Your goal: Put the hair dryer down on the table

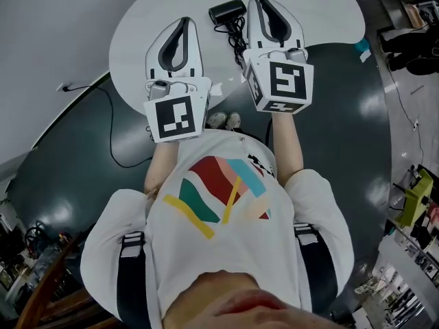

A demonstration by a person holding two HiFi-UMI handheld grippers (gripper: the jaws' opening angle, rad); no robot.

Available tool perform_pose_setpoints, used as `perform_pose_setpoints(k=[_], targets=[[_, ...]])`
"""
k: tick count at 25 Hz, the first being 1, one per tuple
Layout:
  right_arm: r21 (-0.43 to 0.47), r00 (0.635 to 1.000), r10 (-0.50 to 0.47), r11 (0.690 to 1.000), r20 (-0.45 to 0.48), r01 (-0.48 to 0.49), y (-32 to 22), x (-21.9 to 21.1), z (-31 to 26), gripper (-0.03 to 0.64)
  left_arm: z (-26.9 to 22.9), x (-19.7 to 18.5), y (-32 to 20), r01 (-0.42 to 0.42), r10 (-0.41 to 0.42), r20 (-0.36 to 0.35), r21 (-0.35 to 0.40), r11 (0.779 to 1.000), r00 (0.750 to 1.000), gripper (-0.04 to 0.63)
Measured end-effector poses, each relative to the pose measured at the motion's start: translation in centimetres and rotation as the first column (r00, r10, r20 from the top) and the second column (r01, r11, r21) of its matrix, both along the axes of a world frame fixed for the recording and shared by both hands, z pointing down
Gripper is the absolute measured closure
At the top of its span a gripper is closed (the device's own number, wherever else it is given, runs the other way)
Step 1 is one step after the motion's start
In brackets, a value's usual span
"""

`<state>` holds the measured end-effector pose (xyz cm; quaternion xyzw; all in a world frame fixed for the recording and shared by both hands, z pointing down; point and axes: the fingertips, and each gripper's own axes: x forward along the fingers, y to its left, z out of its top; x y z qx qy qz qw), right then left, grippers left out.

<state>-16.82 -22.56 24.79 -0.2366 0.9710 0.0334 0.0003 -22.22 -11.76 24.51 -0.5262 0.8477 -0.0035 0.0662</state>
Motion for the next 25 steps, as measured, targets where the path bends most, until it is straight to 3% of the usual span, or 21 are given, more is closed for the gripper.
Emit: perform_pose_setpoints(k=[8,25], targets=[[0.072,0.996,0.085,0.994,0.024,-0.086,2.2,3.5,-0.2,0.601,-0.7,-0.1,0.4,-0.013,0.013,0.006,0.014,1.0,1.0,0.583],[0.061,0.991,0.136,0.989,0.014,-0.137,1.8,5.9,1.8,0.606,-0.9,0.2,-0.4,-0.026,0.026,-0.004,0.029,0.999,1.0,0.583]])
